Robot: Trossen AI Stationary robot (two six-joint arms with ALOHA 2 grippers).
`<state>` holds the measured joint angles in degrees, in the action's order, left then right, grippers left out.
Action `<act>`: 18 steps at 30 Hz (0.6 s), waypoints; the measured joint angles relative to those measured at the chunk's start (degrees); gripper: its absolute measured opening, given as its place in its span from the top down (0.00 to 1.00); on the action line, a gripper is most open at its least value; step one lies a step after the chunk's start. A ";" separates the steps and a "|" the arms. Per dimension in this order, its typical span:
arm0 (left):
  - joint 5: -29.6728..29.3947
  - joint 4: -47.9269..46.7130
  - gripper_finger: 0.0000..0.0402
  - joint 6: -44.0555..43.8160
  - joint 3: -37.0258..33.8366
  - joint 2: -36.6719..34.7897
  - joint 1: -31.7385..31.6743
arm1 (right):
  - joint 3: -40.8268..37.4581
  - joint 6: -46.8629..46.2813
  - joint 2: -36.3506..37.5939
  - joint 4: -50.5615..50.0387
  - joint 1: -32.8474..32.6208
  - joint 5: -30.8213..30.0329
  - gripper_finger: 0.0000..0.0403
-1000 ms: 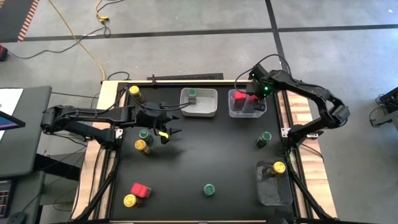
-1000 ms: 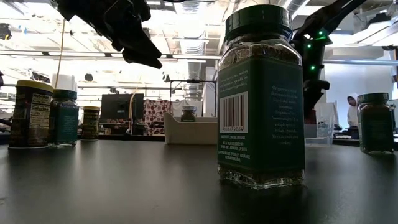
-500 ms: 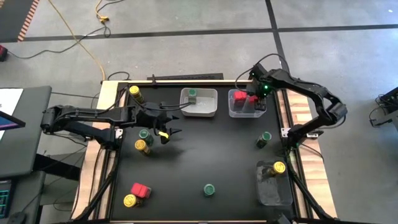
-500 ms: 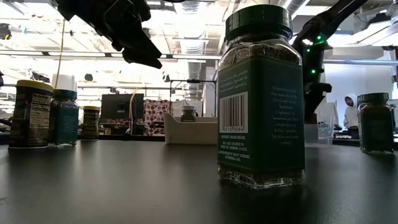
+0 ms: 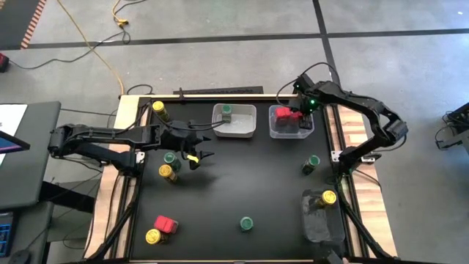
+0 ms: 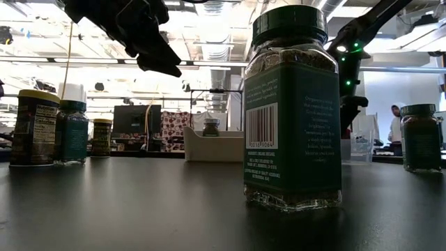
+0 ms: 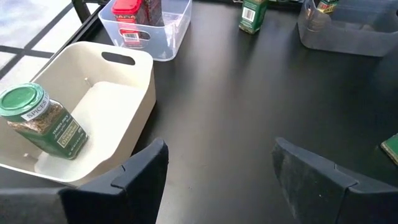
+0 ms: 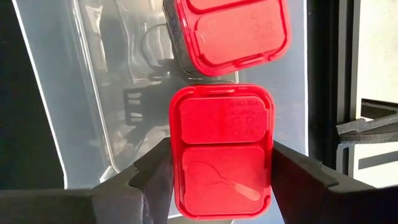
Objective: Sort spices by type
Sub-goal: Put the top red seasoning can into the transparent bin
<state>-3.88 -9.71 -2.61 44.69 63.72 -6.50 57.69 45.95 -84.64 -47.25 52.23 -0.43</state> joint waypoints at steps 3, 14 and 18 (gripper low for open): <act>0.00 -0.01 0.32 0.00 0.00 0.01 0.00 | 0.00 -0.24 0.00 -0.50 0.13 0.00 0.37; -0.02 0.03 0.32 -0.22 0.00 -0.01 -0.02 | 0.00 -3.28 -0.02 0.27 0.19 0.01 0.31; -0.02 0.06 0.32 -0.24 0.00 0.01 -0.02 | 0.00 -3.03 -0.02 0.21 0.44 0.02 0.30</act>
<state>-3.90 -9.65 -2.85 44.69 63.72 -6.52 57.69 42.92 -84.66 -47.04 52.66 -0.40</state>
